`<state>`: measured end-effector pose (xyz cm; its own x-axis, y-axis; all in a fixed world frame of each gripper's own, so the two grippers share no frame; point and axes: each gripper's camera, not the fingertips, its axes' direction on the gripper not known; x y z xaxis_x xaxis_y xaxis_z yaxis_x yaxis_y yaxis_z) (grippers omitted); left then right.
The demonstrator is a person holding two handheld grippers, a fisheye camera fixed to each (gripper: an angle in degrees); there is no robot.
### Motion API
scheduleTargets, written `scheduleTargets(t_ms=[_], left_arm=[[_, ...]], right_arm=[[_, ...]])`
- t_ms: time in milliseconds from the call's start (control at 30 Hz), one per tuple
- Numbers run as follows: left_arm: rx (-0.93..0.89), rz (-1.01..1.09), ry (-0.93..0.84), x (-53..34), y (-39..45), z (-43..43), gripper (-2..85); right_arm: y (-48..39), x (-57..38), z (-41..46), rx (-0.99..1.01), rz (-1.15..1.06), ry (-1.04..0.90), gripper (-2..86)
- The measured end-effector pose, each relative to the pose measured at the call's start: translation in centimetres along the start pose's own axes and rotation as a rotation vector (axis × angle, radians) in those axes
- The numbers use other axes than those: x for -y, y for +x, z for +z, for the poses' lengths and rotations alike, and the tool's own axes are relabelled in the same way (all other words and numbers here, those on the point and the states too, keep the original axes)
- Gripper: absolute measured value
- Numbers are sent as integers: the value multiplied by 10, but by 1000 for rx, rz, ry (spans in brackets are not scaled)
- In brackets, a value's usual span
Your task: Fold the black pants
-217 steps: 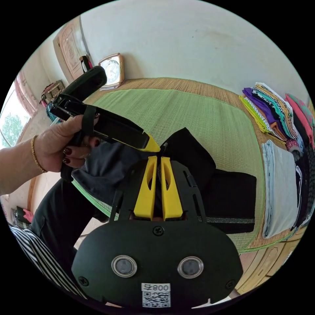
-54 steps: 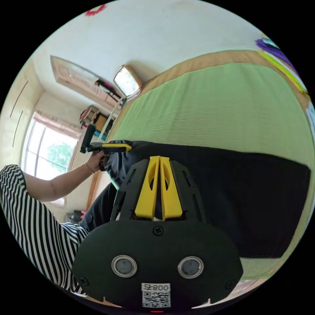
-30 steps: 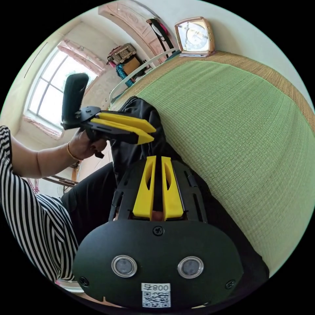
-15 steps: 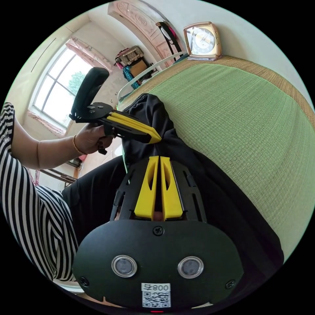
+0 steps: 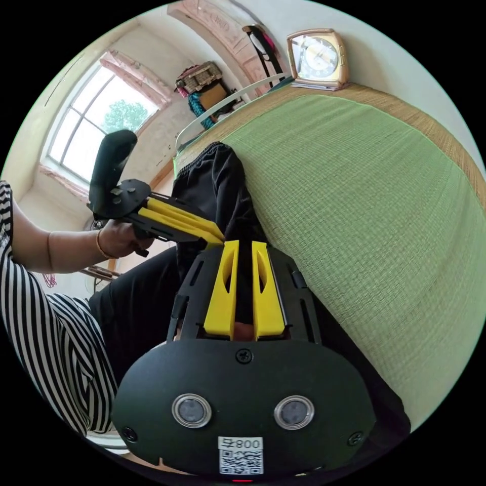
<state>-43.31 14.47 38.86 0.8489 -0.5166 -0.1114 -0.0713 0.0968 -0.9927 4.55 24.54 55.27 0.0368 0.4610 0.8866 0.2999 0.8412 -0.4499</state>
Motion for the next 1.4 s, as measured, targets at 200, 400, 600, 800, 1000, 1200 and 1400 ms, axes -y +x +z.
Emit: scheduleTargets(t_ms=[200, 400, 600, 800, 1000, 1200, 1400], left_arm=[[-15, 60, 19, 16, 2, -20, 69], [-15, 81, -48, 21, 7, -22, 30], [-47, 96, 123, 27, 14, -62, 18], [-27, 144, 182, 52, 17, -76, 15], [23, 155, 153, 79, 12, -65, 15], [0, 92, 89, 94, -4, -44, 15], [-15, 76, 107, 90, -10, -42, 16]], right_arm=[[-3, -5, 11, -22, -2, 34, 39], [1, -5, 13, -42, 11, 47, 42], [12, -19, -20, -121, 68, 159, 53], [34, -15, -41, -217, 121, 234, 68], [57, 6, -45, -216, 120, 249, 78], [61, 30, -18, -149, 60, 181, 73], [62, 37, 48, -39, 35, -48, 70]])
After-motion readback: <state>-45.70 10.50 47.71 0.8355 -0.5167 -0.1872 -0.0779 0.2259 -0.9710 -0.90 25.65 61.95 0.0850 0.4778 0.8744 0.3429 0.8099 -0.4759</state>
